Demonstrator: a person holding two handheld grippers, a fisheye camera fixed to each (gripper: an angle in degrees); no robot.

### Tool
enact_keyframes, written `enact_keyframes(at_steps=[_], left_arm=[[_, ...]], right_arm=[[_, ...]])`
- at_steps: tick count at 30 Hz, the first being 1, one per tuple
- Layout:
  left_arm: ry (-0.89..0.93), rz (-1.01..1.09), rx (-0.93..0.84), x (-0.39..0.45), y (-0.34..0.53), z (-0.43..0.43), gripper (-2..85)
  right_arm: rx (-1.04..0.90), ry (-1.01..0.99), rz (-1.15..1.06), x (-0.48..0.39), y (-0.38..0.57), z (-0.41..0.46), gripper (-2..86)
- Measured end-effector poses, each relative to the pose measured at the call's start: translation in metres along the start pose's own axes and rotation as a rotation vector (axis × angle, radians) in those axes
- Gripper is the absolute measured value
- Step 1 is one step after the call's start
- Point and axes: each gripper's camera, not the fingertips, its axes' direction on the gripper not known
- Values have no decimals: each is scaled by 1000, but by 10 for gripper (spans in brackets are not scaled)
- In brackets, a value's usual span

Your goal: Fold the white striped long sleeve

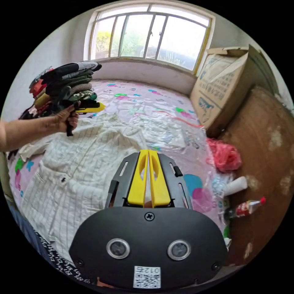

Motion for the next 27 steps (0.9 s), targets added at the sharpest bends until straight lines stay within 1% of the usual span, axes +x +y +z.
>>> enact_keyframes(at_steps=[1,2,3,4,5,7,8,11,13,15,17,21,23,24,26,27], left_arm=[[-5,35,-25,11,3,8,18],[-7,71,-55,23,11,18,15],[-7,85,-72,29,17,23,13],[-8,103,-110,39,33,33,10],[-16,103,-155,48,54,45,8],[-3,82,-212,58,92,64,5],[7,69,-251,64,120,77,4],[2,25,-349,76,186,109,4],[-4,8,-402,84,221,129,3],[-25,34,-462,97,251,150,3],[-72,130,-538,122,280,181,3],[-150,271,-606,157,310,226,3],[-314,408,-662,175,333,257,3],[-360,441,-677,179,340,265,3],[-510,585,-751,190,372,294,3],[-543,614,-767,191,380,301,3]], right_arm=[[17,110,41,8,18,-24,19],[-5,138,131,22,34,-38,30],[-49,119,177,31,42,-40,29],[-180,30,264,50,59,-37,29],[-239,-75,337,66,79,-36,23],[-266,-156,450,83,111,-37,21],[-316,-196,499,92,129,-33,22],[-373,-249,578,107,162,-28,25],[-413,-270,589,114,174,-27,29],[-423,-310,605,121,182,-28,34],[-400,-388,652,129,187,-31,41],[-391,-392,654,130,179,-34,53],[-402,-359,606,127,168,-38,60],[-411,-343,576,124,164,-39,61],[-459,-251,388,104,145,-42,63],[-469,-225,339,98,140,-43,63]])
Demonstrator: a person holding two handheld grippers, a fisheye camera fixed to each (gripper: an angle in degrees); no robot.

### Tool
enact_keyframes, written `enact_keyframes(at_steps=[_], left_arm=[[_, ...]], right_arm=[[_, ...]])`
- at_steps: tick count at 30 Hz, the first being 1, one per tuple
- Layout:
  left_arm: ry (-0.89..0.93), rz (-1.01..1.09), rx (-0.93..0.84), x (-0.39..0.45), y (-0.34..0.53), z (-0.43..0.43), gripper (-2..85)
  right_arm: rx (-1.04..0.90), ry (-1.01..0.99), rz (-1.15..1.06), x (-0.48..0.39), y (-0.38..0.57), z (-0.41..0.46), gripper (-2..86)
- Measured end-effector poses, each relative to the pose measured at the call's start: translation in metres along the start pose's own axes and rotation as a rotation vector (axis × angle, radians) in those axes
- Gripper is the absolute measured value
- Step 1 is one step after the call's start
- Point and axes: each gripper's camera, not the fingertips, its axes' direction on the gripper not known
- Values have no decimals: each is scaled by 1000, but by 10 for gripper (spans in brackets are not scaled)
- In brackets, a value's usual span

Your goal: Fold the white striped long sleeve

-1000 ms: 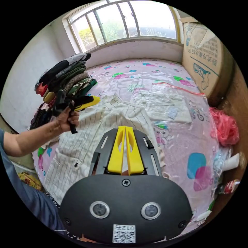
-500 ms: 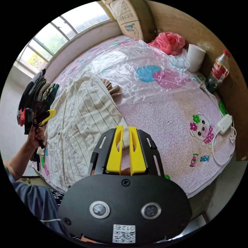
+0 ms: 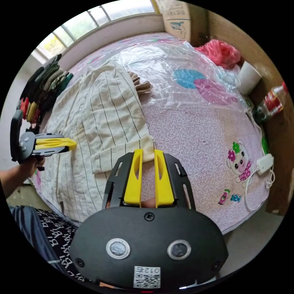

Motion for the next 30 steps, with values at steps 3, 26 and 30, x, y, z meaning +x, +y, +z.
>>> enact_keyframes(at_steps=[3,26,30], left_arm=[[-78,56,-71,31,-3,32,2],[7,69,216,76,-66,-29,123],[-12,44,198,88,-78,-30,143]], right_arm=[[-6,116,-112,-26,-4,-2,58],[154,-324,89,53,-71,-131,24],[137,-343,51,36,-93,-140,24]])
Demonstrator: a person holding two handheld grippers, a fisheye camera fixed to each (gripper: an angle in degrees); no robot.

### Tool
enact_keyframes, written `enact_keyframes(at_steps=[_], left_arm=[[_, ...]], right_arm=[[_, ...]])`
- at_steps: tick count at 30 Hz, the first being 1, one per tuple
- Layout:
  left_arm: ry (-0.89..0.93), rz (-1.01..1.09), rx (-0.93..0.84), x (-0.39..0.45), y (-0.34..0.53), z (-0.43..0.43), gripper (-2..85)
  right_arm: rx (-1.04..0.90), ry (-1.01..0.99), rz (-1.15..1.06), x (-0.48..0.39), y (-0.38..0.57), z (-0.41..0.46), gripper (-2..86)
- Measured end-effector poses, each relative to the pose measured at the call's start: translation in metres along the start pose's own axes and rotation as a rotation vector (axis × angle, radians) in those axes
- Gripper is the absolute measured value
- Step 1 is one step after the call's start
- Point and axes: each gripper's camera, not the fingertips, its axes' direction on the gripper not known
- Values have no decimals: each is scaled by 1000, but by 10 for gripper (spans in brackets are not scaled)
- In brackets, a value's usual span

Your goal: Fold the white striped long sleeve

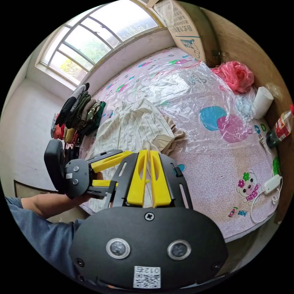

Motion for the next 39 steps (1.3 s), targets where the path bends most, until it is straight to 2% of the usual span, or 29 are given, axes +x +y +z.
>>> enact_keyframes(at_steps=[6,8,10,12,15,17,19,22,26,28,33,39], left_arm=[[1,-153,-21,-26,2,-12,121],[-22,-224,-4,-44,8,-26,62],[-106,-251,-14,-55,14,-36,42],[-114,-229,-10,-66,20,-47,36],[54,-252,13,-102,34,-67,34],[207,-278,106,-140,44,-98,35],[296,-289,133,-169,42,-125,37],[543,-339,188,-227,26,-172,41],[879,-396,262,-303,-17,-227,42],[904,-413,286,-327,-36,-249,42],[816,-354,224,-359,-67,-302,42],[903,-329,241,-400,-10,-336,43]], right_arm=[[-16,-102,-31,-26,-12,11,24],[-31,-191,-18,-29,-10,17,23],[-26,-226,-32,-31,-5,20,20],[-23,-224,-65,-30,-3,20,15],[127,-257,-100,-9,6,-1,5],[266,-293,-25,31,12,-18,3],[304,-236,27,64,15,-14,4],[203,-237,78,103,15,35,5],[35,-254,24,87,7,121,6],[-5,-267,-8,71,-1,154,6],[-30,-257,-21,36,-31,225,5],[9,-282,12,13,-66,286,4]])
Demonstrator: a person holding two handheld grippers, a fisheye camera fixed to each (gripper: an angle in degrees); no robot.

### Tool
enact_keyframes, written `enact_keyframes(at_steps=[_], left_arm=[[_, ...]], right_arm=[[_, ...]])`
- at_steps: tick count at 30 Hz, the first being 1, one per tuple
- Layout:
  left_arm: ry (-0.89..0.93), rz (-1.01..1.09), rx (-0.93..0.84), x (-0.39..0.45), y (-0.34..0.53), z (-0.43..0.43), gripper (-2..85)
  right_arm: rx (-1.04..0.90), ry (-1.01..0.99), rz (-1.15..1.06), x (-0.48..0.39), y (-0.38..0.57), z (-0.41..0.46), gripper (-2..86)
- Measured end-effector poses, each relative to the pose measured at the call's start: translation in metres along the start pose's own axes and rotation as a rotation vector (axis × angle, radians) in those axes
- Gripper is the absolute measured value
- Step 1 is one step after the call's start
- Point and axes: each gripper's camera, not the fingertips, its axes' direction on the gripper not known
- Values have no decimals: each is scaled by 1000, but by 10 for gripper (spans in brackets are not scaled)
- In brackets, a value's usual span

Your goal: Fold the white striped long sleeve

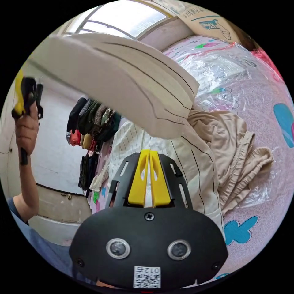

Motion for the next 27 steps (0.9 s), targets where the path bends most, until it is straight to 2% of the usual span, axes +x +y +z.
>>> enact_keyframes(at_steps=[3,6,8,9,11,15,19,23,27], left_arm=[[63,27,96,-26,53,-55,46],[78,-175,233,-95,132,-107,49],[31,-353,297,-141,189,-129,50],[3,-378,302,-148,199,-132,50],[-38,-376,297,-156,219,-138,50],[-36,-300,241,-147,217,-140,49],[-87,-200,142,-124,196,-151,49],[-133,-131,62,-105,177,-170,52],[-145,-114,36,-95,169,-188,54]], right_arm=[[-98,71,121,15,2,30,4],[-246,-9,32,6,21,45,3],[-273,92,-105,-17,35,42,4],[-252,144,-158,-25,35,39,4],[-165,328,-407,-61,20,41,9],[-178,466,-698,-99,-35,85,26],[-344,552,-950,-123,-98,167,63],[-546,545,-1042,-127,-132,245,83],[-643,562,-1107,-129,-135,292,72]])
